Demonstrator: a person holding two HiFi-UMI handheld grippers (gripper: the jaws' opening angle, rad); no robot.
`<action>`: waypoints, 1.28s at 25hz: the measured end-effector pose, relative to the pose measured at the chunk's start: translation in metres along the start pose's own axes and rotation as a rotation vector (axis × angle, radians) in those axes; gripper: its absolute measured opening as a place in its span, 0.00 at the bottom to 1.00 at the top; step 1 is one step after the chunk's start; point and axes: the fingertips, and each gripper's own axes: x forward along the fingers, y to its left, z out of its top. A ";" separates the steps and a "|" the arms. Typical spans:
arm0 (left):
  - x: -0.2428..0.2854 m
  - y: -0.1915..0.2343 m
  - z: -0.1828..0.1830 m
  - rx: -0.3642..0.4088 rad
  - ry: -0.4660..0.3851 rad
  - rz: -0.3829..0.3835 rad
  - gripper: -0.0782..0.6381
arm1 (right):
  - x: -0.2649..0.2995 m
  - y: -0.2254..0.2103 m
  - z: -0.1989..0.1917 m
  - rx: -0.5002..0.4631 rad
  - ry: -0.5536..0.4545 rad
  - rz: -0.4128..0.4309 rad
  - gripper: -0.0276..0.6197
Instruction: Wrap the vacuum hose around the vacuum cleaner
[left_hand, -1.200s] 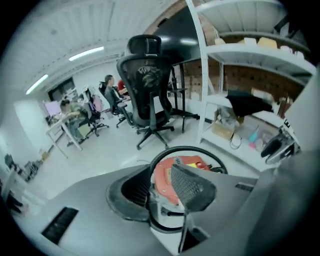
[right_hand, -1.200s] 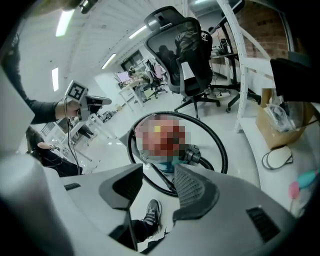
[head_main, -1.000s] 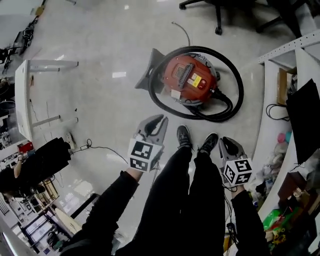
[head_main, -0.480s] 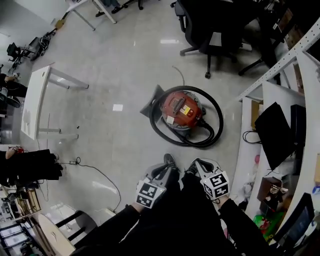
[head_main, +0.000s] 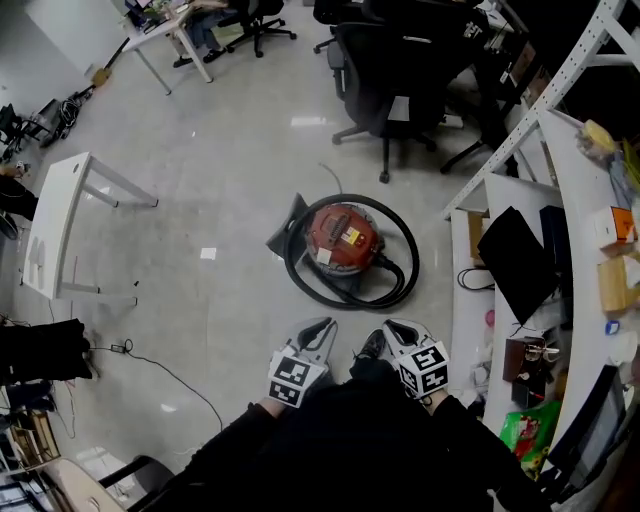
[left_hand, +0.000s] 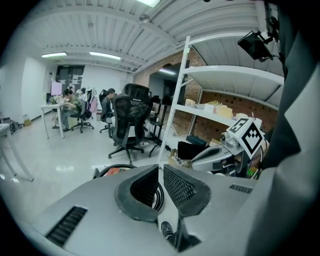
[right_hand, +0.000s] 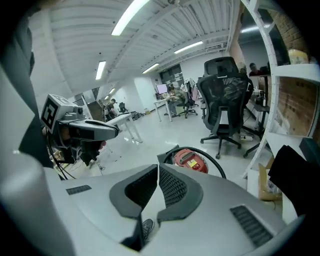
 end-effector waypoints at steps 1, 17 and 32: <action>-0.009 0.004 -0.002 -0.008 -0.011 -0.006 0.18 | -0.002 0.009 0.000 0.004 -0.003 -0.015 0.08; -0.092 0.016 -0.102 -0.091 0.046 -0.135 0.18 | -0.033 0.118 -0.059 -0.024 0.093 -0.151 0.08; -0.071 -0.098 -0.074 0.020 0.054 -0.088 0.18 | -0.110 0.071 -0.086 0.080 -0.123 -0.156 0.08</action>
